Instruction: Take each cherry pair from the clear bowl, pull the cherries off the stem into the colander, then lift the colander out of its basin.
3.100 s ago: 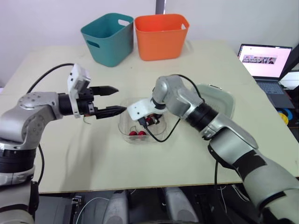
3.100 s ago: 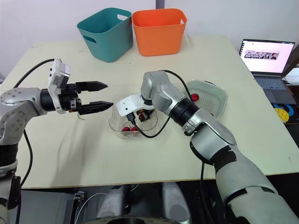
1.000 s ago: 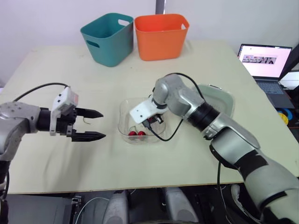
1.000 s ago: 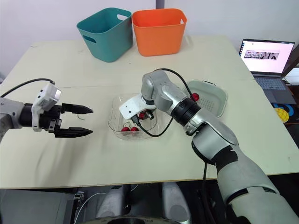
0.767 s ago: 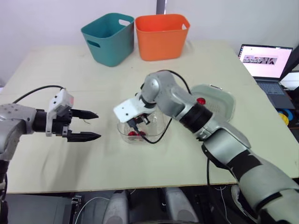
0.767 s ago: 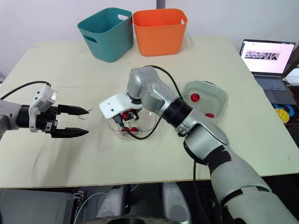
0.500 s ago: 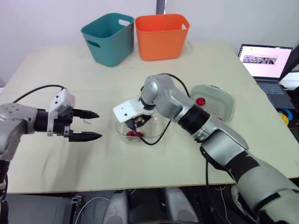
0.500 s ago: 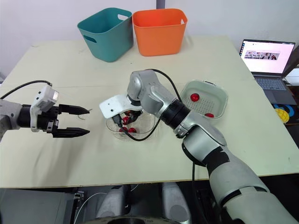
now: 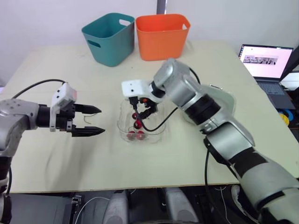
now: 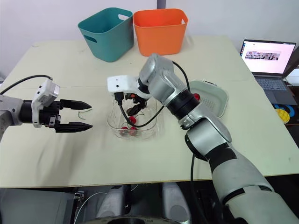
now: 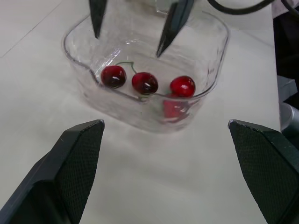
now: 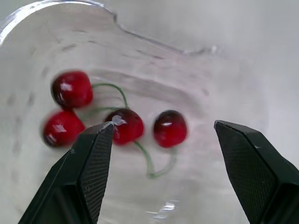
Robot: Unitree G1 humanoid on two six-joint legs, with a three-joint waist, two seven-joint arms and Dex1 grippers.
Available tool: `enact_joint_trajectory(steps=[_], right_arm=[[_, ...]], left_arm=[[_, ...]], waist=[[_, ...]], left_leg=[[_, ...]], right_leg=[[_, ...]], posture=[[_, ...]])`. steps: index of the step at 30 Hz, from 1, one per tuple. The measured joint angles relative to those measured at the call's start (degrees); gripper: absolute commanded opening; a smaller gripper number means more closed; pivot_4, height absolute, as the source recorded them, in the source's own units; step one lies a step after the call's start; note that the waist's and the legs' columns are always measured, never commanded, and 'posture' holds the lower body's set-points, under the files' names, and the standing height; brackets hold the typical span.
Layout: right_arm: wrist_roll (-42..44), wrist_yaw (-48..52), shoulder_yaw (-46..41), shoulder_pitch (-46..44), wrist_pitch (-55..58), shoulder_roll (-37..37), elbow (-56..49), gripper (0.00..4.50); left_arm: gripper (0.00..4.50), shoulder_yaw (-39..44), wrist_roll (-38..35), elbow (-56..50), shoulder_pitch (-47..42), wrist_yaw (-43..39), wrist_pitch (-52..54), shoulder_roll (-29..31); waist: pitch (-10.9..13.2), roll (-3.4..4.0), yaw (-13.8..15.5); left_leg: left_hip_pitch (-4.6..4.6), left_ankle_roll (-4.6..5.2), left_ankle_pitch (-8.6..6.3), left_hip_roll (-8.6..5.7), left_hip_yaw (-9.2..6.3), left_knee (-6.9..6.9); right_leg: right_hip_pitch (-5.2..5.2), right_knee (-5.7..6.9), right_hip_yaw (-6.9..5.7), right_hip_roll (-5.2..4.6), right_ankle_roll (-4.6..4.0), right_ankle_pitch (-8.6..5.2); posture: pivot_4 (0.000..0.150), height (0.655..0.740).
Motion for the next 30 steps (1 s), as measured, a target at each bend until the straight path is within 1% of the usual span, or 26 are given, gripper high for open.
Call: enact_joint_trajectory(steps=[3,10,13,17,22,30], right_arm=[[1.65,-0.06,-0.48,0.76,5.71,-0.79,-0.75,3.72],[5.04,-2.25,-0.82,2.41,19.32,-2.55,-7.15,3.72],[6.05,-4.39,-0.33,3.62,23.02,-2.96,-9.57,3.72],[8.01,-7.27,1.36,5.97,27.29,-2.16,-10.16,3.72],[10.35,-10.71,1.82,6.06,28.88,-1.45,-9.41,3.72],[12.75,-13.96,3.65,4.37,27.63,0.75,-3.15,3.72]], left_arm=[[4.50,-0.09,-0.07,-1.04,-0.86,0.69,0.92,-0.56],[4.50,-0.50,-0.14,-2.66,-1.51,1.66,2.26,-1.36],[4.50,-1.31,-0.10,-2.57,-2.76,1.76,2.41,-1.90],[4.50,-2.13,-0.06,-2.49,-4.17,2.07,2.43,-2.68],[4.50,-2.24,0.12,-2.42,-4.26,2.29,2.41,-3.14],[4.50,-2.24,0.61,-2.34,-4.23,3.22,2.19,-3.45]], waist=[[0.00,0.00,-0.02],[0.00,0.00,-0.06],[0.00,0.00,-0.02],[0.00,0.00,-0.04],[0.00,0.00,-0.14],[0.00,0.00,-0.09]], left_leg=[[0.00,0.00,0.00,0.00,0.00,0.00],[0.01,0.00,0.00,0.00,-0.01,-0.01],[0.01,0.00,0.00,0.00,-0.01,0.00],[0.00,0.00,0.00,0.00,-0.01,0.00],[0.01,0.00,0.00,0.01,-0.02,-0.01],[0.00,0.00,0.00,0.00,-0.02,-0.01]], right_leg=[[0.00,0.00,0.00,0.00,0.00,0.00],[-0.01,0.02,0.00,0.01,0.01,-0.01],[0.00,0.01,0.00,0.00,0.02,-0.01],[0.00,0.01,0.00,0.00,0.01,-0.01],[-0.01,0.02,0.00,0.02,0.01,-0.01],[-0.01,0.01,0.00,0.01,0.02,-0.01]], posture=[[0.150,0.7400],[0.150,0.7400],[0.150,0.7400],[0.150,0.7400],[0.150,0.7400],[0.150,0.7400]])
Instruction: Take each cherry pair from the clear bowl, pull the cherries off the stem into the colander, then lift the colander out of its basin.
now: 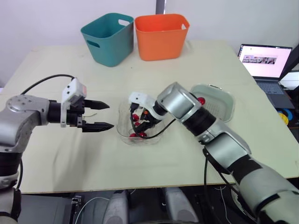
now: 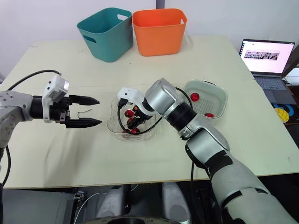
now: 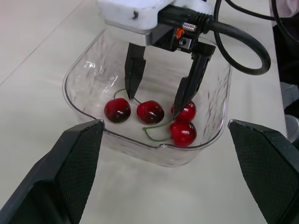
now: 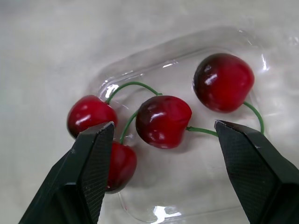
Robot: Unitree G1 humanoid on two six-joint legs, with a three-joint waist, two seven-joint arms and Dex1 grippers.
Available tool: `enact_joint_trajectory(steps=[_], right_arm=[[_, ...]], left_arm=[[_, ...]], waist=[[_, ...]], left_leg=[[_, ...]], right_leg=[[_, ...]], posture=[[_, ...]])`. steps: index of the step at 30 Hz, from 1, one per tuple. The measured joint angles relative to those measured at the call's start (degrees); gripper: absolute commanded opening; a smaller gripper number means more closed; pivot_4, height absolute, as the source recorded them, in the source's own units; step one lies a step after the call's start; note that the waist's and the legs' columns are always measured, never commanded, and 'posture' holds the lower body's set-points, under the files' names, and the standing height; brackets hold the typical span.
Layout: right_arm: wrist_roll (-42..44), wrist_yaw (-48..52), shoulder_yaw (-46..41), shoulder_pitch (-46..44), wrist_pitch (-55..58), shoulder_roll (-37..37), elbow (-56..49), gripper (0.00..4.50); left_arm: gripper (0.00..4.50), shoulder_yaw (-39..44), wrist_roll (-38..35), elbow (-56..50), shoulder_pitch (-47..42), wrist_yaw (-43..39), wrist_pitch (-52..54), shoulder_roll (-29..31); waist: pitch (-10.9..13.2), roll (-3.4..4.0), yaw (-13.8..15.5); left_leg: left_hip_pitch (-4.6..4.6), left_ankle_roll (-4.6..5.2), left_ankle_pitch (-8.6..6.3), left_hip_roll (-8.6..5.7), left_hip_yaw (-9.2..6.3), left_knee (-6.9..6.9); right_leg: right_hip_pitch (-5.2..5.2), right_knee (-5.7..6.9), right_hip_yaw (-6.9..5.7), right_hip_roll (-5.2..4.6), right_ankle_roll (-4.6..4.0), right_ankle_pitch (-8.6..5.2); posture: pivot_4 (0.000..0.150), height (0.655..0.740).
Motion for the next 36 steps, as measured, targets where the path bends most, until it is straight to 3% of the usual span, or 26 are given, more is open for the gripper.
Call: enact_joint_trajectory(steps=[3,6,9,23,29,36], right_arm=[[0.40,-0.50,0.24,-0.96,-1.30,0.43,2.10,3.72],[0.44,-0.71,1.16,-1.16,-3.13,0.56,3.93,3.13],[0.43,-0.55,2.50,-1.32,-4.78,0.50,4.38,2.17],[0.36,1.52,5.14,-1.40,-8.08,-1.07,1.82,2.17],[0.15,1.57,5.74,-0.80,-9.37,-1.32,0.58,0.92],[-0.15,1.51,6.40,-0.80,-11.05,-1.66,0.35,0.92]], left_arm=[[4.50,0.01,0.08,0.01,0.01,0.29,-0.09,-0.28],[4.50,0.03,0.13,0.05,0.02,0.69,-0.16,-0.42],[4.50,0.03,0.17,0.12,0.01,0.91,-0.17,-0.42],[4.50,0.02,0.07,0.10,-1.67,2.16,0.46,-1.11],[4.50,0.02,0.13,0.35,-1.62,2.04,-0.01,-1.11],[4.50,0.03,0.33,1.57,-1.10,1.83,-1.06,-1.11]], waist=[[0.00,0.00,-0.01],[0.00,0.00,-0.02],[0.00,0.00,-0.04],[0.00,0.00,-0.02],[0.00,0.00,0.02],[0.00,0.00,0.02]], left_leg=[[0.00,0.00,0.00,0.00,0.00,0.00],[0.00,0.00,0.00,0.00,0.00,-0.01],[0.00,0.00,0.00,0.00,0.00,0.00],[0.00,0.00,0.00,0.00,-0.01,0.00],[0.00,0.00,0.00,0.00,-0.01,0.00],[0.00,0.00,0.00,0.00,0.00,0.00]], right_leg=[[0.00,0.00,0.00,0.00,0.00,0.00],[-0.01,0.00,0.00,0.00,0.00,0.00],[0.00,0.00,0.00,0.00,0.00,0.00],[0.00,0.00,0.00,0.00,0.00,0.00],[0.00,0.00,0.00,0.00,0.01,0.00],[0.00,0.00,0.00,0.00,0.00,0.00]], posture=[[0.150,0.7400],[0.150,0.7400],[0.150,0.7400],[0.150,0.7400],[0.150,0.7400],[0.150,0.7400]])
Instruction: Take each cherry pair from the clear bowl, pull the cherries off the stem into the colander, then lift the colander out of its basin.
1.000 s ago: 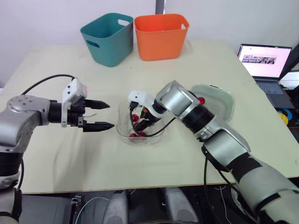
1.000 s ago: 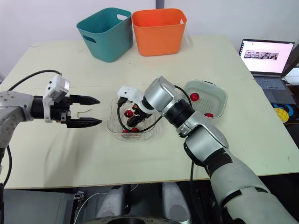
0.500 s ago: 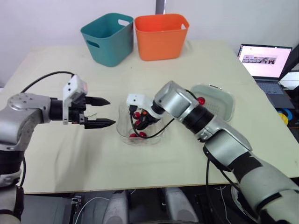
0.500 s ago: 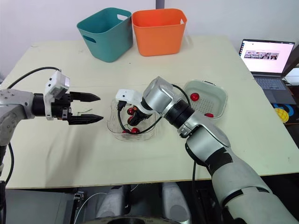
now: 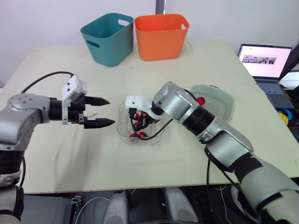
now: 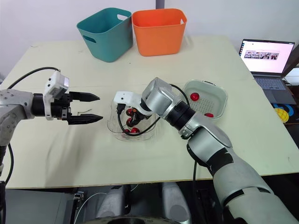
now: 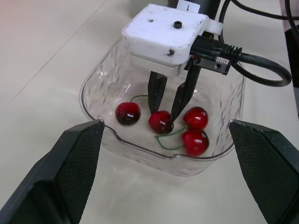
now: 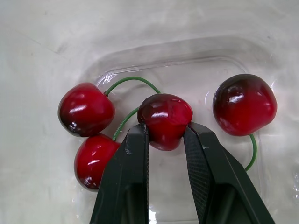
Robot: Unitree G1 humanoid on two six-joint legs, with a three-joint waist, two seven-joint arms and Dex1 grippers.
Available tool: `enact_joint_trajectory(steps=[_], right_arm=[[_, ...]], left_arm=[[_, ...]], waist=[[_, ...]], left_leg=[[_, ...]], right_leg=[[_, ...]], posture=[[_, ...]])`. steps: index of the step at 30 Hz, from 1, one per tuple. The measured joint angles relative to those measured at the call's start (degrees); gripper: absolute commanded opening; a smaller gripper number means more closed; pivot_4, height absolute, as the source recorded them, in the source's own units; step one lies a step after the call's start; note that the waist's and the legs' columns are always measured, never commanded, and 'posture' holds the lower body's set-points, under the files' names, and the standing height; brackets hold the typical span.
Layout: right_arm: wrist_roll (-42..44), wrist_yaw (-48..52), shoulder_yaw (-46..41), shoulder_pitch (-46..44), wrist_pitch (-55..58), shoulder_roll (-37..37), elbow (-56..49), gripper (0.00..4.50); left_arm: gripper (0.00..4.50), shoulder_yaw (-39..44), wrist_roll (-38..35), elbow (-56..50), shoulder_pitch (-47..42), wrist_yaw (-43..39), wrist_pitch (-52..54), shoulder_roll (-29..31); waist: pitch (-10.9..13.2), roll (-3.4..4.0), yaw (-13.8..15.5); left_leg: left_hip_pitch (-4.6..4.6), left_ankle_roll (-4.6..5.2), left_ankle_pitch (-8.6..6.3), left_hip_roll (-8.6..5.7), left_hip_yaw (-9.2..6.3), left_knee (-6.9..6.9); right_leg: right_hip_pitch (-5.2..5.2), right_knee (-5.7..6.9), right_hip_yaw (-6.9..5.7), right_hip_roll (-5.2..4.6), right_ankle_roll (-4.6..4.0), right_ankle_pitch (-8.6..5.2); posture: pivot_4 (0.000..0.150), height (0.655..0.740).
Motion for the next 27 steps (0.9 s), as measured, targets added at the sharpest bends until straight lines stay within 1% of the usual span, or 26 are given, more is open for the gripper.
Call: enact_joint_trajectory(steps=[8,12,14,15,16,17,23,26,27], right_arm=[[-1.03,0.13,0.46,0.15,-1.58,-1.16,-1.70,0.92],[-1.13,0.09,0.67,0.82,-2.60,-1.10,-1.95,2.05],[-1.13,0.04,0.68,0.91,-2.68,-0.92,-1.89,2.75],[-1.12,0.03,0.68,0.92,-2.68,-0.79,-1.84,3.18],[-1.12,0.03,0.67,0.91,-2.66,-0.66,-1.74,3.43],[-1.12,0.02,0.67,0.91,-2.64,-0.44,-1.58,3.79],[-1.39,0.02,0.70,0.72,-2.98,0.74,-0.04,3.79],[-2.09,-0.20,0.87,0.71,-3.59,1.16,0.96,3.20],[-2.21,-0.38,0.88,0.71,-3.85,1.29,1.30,2.86]], left_arm=[[4.50,0.02,0.29,0.54,0.80,-0.21,-1.08,-0.02],[4.50,0.02,0.35,0.92,0.96,-0.22,-1.48,-0.15],[4.50,0.02,0.36,0.94,0.96,-0.23,-1.49,-0.15],[4.50,0.02,0.37,0.94,0.96,-0.23,-1.49,-0.15],[4.50,0.02,0.37,0.95,0.96,-0.23,-1.49,-0.15],[4.50,0.02,0.37,0.94,0.96,-0.22,-1.49,-0.15],[4.50,0.02,0.37,0.94,0.96,-0.18,-1.49,-0.15],[4.50,0.02,0.37,0.94,0.98,-0.04,-1.48,-0.15],[4.50,0.02,0.36,0.93,0.98,0.03,-1.48,-0.16]], waist=[[0.00,0.00,-0.01],[0.00,0.00,0.01],[0.00,0.00,0.03],[0.00,0.00,0.03],[0.00,0.00,0.01],[0.00,0.00,-0.02],[0.00,0.00,0.00],[0.00,0.00,0.00],[0.00,0.00,0.00]], left_leg=[[0.00,0.00,0.00,0.00,0.00,0.00],[0.00,0.00,0.00,0.00,0.00,0.00],[0.00,0.00,0.00,0.00,0.00,0.00],[0.00,0.00,0.00,0.00,0.00,0.00],[0.00,0.00,0.00,0.00,0.00,0.00],[0.00,0.00,0.00,0.00,0.00,0.00],[0.00,0.00,0.00,0.00,0.00,0.00],[0.00,0.00,0.00,0.00,0.00,0.00],[0.00,0.00,0.00,0.00,0.00,0.00]], right_leg=[[-0.01,0.00,0.00,0.00,0.00,0.00],[0.00,0.00,0.00,0.00,0.00,0.00],[0.00,0.00,0.00,0.00,0.00,0.00],[0.00,0.00,0.00,0.00,0.00,0.00],[0.00,0.00,0.00,0.00,0.00,0.00],[0.00,0.00,0.00,0.00,0.00,0.00],[0.00,0.00,0.00,0.00,0.00,0.00],[0.00,0.00,0.00,0.00,0.00,0.00],[0.00,0.00,0.00,0.00,0.00,0.00]], posture=[[0.150,0.7400],[0.150,0.7400],[0.150,0.7400],[0.150,0.7400],[0.150,0.7400],[0.150,0.7400],[0.150,0.7400],[0.150,0.7400],[0.150,0.7400]])
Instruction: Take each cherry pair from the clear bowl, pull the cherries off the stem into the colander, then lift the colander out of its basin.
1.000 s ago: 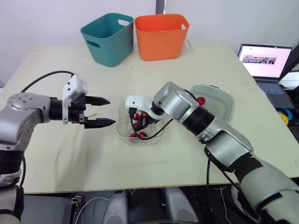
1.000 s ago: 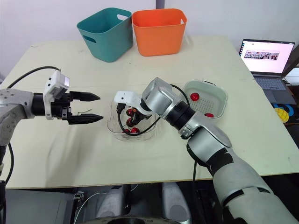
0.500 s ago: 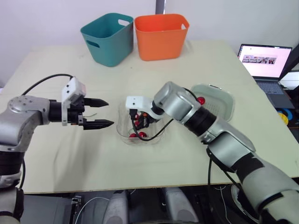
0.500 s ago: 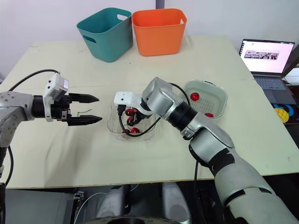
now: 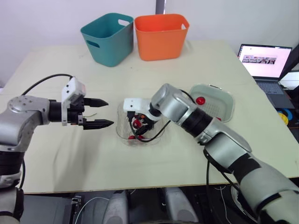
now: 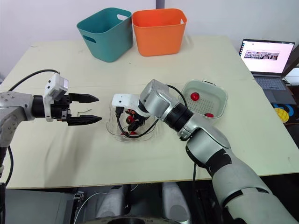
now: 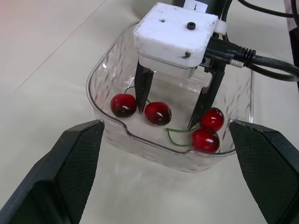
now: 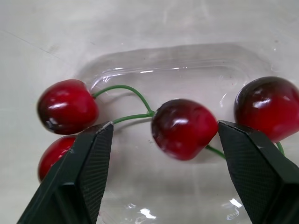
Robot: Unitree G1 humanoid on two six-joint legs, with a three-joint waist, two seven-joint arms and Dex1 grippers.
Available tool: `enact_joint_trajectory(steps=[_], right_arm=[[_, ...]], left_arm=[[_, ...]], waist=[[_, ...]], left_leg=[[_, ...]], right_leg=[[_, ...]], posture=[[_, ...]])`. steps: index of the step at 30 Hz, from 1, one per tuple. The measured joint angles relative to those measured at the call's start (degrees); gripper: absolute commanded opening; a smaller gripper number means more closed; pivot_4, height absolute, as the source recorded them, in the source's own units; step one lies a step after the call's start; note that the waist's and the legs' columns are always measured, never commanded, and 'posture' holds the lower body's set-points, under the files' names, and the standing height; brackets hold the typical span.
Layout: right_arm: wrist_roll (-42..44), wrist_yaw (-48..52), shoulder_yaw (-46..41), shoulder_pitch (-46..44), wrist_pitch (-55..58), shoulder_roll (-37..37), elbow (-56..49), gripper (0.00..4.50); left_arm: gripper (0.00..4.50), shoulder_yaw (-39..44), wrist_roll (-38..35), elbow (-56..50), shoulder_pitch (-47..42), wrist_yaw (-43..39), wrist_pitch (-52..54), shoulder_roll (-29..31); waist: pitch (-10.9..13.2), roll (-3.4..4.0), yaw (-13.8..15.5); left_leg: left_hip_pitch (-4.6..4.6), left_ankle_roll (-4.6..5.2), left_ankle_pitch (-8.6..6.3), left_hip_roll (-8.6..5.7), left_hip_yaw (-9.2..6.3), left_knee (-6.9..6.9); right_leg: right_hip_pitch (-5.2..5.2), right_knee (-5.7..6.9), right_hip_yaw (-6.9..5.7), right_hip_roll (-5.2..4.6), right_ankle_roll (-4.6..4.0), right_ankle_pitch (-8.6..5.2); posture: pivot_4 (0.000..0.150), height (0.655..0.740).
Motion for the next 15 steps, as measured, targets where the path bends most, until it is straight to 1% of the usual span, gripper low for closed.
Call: enact_joint_trajectory(steps=[4,5,7,11,15], right_arm=[[-0.21,-0.41,-0.03,-0.01,-1.10,0.02,1.14,1.52],[-0.37,-0.43,-0.05,-0.04,-1.29,0.02,1.30,1.32],[-0.68,-0.43,-0.06,-0.11,-1.57,-0.02,1.34,1.18],[-1.85,-0.38,-0.10,-0.26,-3.74,-1.83,-0.24,1.18],[-5.53,-0.74,-0.89,-1.70,-15.72,-10.92,-7.98,1.18]], left_arm=[[4.50,0.00,-0.02,-0.04,0.03,0.34,0.05,-0.02],[4.50,0.00,-0.02,-0.04,0.03,0.35,0.05,-0.02],[4.50,0.00,-0.03,-0.04,0.02,0.37,0.06,-0.03],[4.50,0.00,-0.04,-0.03,-0.30,0.41,0.27,-0.24],[4.50,0.39,-1.38,0.75,-2.90,0.37,2.38,-0.36]], waist=[[0.00,0.00,0.01],[0.00,0.00,0.01],[0.00,0.00,0.01],[0.00,0.00,0.04],[0.00,0.00,0.33]], left_leg=[[0.00,0.00,0.00,0.00,0.00,0.00],[0.00,0.00,0.00,0.00,0.00,0.00],[0.00,0.00,0.00,0.00,0.00,0.00],[-0.02,0.00,0.00,0.00,0.00,0.00],[-0.06,0.00,0.00,-0.03,0.00,0.03]], right_leg=[[0.00,0.00,0.00,0.00,0.00,0.00],[0.00,0.00,0.00,0.00,0.00,0.00],[0.00,0.00,0.00,0.00,0.00,0.00],[0.00,-0.01,0.00,0.00,0.00,0.00],[0.01,-0.07,-0.02,-0.04,0.17,-0.09]], posture=[[0.150,0.7400],[0.150,0.7400],[0.150,0.7400],[0.150,0.7400],[0.150,0.7400]])
